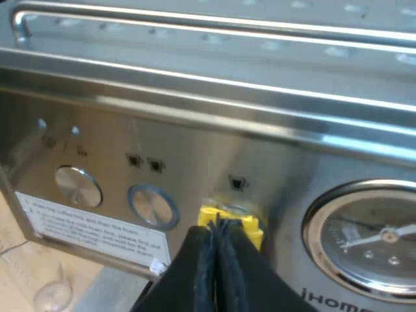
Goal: Place mug into machine
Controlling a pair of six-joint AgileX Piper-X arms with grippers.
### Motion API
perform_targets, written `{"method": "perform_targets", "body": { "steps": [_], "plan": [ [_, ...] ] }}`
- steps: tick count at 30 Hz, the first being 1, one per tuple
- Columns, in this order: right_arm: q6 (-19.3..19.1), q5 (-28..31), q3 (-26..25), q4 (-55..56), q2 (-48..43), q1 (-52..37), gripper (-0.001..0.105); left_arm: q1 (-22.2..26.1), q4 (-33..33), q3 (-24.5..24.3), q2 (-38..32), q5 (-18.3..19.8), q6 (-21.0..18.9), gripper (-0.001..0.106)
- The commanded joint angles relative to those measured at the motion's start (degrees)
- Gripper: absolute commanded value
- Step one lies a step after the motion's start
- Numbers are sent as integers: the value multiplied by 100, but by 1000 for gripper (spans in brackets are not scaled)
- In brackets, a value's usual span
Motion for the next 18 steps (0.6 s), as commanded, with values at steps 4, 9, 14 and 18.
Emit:
{"method": "perform_targets", "body": {
  "steps": [4,9,14,18],
  "plan": [
    [144,166,-84,929,-517,282,65,-14,-53,33,-582,-49,4,82],
    [130,166,-84,1422,-1072,663,90,-14,-53,-218,-582,-104,4,82],
    [-101,-132,-84,1699,-1767,858,89,-14,-43,-720,-472,-430,-146,82],
    [-100,-225,-97,2092,-2336,620,89,-14,-43,-1233,-22,-869,-668,82]
  ]
}}
